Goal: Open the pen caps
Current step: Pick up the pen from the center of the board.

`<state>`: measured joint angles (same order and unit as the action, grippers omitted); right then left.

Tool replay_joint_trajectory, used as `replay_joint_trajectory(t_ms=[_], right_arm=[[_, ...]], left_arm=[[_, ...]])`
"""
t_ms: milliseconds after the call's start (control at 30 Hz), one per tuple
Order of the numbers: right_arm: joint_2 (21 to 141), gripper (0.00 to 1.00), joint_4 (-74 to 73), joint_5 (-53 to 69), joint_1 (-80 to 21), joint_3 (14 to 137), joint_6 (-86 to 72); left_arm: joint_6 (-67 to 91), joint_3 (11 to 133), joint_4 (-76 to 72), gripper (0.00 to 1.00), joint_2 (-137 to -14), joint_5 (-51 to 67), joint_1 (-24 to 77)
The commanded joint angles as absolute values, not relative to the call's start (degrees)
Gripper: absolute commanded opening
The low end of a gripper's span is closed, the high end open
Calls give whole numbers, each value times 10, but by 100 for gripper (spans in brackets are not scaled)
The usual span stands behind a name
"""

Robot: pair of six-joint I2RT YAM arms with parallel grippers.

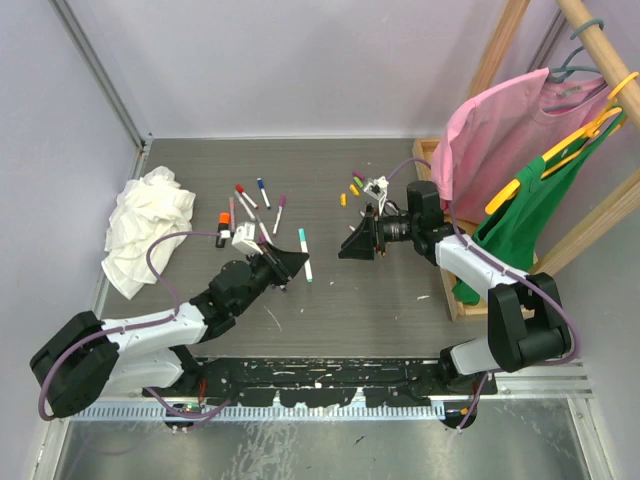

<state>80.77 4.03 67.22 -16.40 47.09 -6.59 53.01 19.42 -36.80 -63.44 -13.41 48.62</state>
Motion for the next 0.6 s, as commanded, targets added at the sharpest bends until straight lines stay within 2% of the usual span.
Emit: replay_joint_trajectory(t_ms=[0, 267, 567], right_arm=[[819, 55, 104, 681, -171, 465, -109], [835, 58, 133, 675, -209, 455, -120], [846, 56, 309, 641, -214, 403, -276]], left_arm=[[511, 232, -493, 0, -663, -117, 490], [508, 259, -568, 0, -732, -120, 502], [481, 289, -609, 0, -785, -160, 536]])
